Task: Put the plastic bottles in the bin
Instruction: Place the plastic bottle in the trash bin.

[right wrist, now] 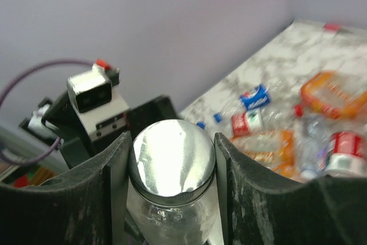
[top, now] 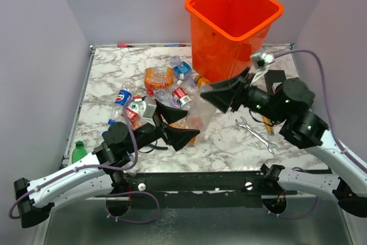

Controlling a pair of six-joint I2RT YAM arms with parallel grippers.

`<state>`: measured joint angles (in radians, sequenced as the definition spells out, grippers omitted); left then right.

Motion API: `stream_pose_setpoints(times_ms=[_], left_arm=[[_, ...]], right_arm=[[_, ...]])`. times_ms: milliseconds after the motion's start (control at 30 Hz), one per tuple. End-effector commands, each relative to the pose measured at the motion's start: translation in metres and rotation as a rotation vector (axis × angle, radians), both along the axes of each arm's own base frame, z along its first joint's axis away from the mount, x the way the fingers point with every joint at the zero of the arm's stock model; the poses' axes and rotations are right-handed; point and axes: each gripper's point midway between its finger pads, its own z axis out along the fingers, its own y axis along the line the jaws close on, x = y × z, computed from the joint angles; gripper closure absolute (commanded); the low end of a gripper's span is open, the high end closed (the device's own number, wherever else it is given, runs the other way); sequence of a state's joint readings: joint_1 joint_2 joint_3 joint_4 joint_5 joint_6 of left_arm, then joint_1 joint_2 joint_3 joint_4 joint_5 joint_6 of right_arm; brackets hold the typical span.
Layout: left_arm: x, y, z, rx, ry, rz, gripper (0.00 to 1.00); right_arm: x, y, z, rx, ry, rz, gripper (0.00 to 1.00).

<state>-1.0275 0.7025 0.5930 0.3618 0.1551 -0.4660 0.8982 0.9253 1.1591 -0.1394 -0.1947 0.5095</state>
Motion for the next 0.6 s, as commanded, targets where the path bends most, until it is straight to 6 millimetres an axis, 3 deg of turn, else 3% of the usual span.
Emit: stream_pose_setpoints(times_ms=[0, 167, 267, 400, 433, 467, 567], left_arm=[[0.038, 0.049, -0.022, 0.088, 0.025, 0.321, 0.01], [0.05, 0.096, -0.045, 0.108, 0.039, 0.518, 0.01], [0.051, 0.115, -0.056, 0.074, 0.06, 0.582, 0.01], [0.051, 0.131, -0.065, 0.018, 0.084, 0.625, 0.01], [0.05, 0.133, -0.063, 0.004, 0.086, 0.631, 0.01], [0.05, 0.136, -0.061, -0.007, 0.086, 0.634, 0.01], [0.05, 0.139, -0.061, 0.008, 0.085, 0.646, 0.01]], right_arm=[[0.033, -0.057, 0.071, -0.05, -0.183, -0.336, 1.0], [0.072, -0.118, 0.131, -0.011, -0.351, -0.739, 1.0], [0.087, -0.144, 0.161, 0.027, -0.458, -0.946, 1.0], [0.111, -0.149, 0.196, 0.013, -0.542, -1.111, 1.0], [0.124, -0.141, 0.201, -0.02, -0.549, -1.109, 1.0], [0.131, -0.143, 0.219, -0.008, -0.547, -1.113, 1.0], [0.175, -0.144, 0.23, -0.005, -0.489, -1.124, 1.0]])
